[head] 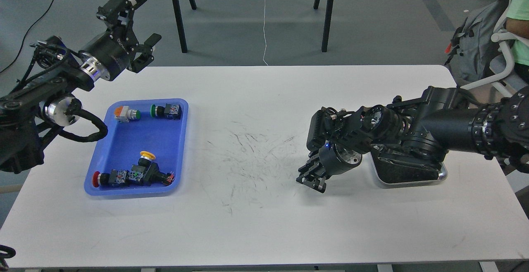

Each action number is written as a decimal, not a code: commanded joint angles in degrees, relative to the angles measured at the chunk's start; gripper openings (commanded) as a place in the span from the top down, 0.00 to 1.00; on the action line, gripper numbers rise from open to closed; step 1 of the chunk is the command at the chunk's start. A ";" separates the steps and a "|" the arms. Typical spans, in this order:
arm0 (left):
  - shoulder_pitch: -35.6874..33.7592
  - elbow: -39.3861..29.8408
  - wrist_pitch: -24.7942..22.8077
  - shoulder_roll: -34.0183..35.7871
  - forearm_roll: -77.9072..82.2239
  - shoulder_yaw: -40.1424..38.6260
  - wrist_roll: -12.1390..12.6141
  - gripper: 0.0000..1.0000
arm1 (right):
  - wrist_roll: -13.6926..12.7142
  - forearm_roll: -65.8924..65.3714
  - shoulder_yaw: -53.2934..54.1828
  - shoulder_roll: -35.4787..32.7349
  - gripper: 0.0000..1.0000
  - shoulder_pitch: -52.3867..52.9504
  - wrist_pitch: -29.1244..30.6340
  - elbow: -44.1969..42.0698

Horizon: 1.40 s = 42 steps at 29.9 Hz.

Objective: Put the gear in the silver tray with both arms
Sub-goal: 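Lift the gear with the right gripper and lower it into the silver tray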

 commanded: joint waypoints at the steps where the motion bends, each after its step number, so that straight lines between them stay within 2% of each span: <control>1: -0.07 0.00 0.15 -0.15 0.00 0.11 0.00 0.00 | 0.00 -0.03 0.08 -0.01 0.98 0.45 0.01 -0.50; 10: 0.20 0.00 0.41 -0.33 0.09 0.29 0.00 0.00 | 0.00 0.94 2.09 -1.85 0.98 4.57 0.10 -2.52; 20: 0.28 0.09 0.50 -0.33 0.17 0.29 0.00 0.00 | 0.00 1.20 2.01 -13.79 0.98 7.21 0.80 -0.85; 27: -0.07 0.79 1.03 -2.17 0.52 0.29 0.00 0.00 | 0.00 0.24 -1.15 -21.27 0.98 7.57 0.89 4.68; 37: 0.02 1.41 1.11 -3.32 0.61 0.38 0.00 0.00 | 0.00 -1.61 -5.20 -26.81 0.98 4.59 0.19 3.99; 42: 0.02 2.11 1.11 -4.11 0.70 0.46 0.00 0.00 | 0.00 -1.61 -5.20 -27.08 0.98 0.72 -0.69 0.91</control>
